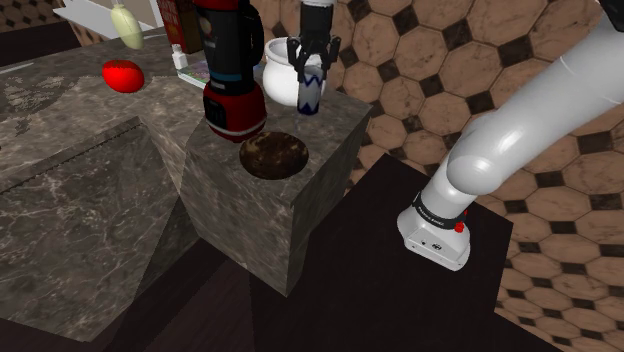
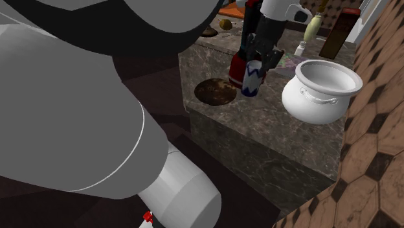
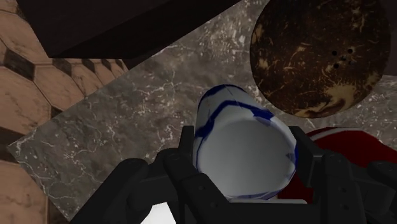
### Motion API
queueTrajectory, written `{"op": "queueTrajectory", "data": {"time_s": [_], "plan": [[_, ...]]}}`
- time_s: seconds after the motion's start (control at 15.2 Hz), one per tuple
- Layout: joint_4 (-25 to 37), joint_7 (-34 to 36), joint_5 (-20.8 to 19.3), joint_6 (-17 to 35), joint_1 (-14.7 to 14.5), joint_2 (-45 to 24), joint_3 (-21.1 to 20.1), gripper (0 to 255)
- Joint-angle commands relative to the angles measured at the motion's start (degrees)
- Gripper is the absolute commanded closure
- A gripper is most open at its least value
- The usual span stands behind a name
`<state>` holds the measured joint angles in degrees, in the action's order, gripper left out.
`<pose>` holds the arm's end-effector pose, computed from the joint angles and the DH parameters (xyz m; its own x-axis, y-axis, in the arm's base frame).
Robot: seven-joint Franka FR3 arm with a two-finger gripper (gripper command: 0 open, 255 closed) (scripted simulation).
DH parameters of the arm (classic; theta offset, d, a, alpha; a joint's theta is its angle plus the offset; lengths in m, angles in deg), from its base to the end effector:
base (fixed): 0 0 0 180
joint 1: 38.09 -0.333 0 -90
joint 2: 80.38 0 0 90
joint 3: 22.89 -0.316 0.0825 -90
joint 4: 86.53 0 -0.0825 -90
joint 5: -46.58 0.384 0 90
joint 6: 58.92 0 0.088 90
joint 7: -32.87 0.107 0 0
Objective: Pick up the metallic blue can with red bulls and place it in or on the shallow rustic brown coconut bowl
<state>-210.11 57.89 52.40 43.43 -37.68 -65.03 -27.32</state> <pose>0.4614 0.0433 0.5022 0.9154 -0.3823 -0.1262 -0.3882 -0.9213 -0.0249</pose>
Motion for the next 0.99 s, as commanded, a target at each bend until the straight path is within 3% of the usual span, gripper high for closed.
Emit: {"op": "queueTrajectory", "data": {"time_s": [0.0,0.73,0.92], "plan": [[1.11,1.4,0.35,-1.1,-0.57,0.11,-0.82,255],[10.99,16.84,3.17,-5.41,-6.66,-3.75,-10.23,255],[8.71,16.61,3.25,-3.12,-6.71,-3.77,-10.34,255]]}}
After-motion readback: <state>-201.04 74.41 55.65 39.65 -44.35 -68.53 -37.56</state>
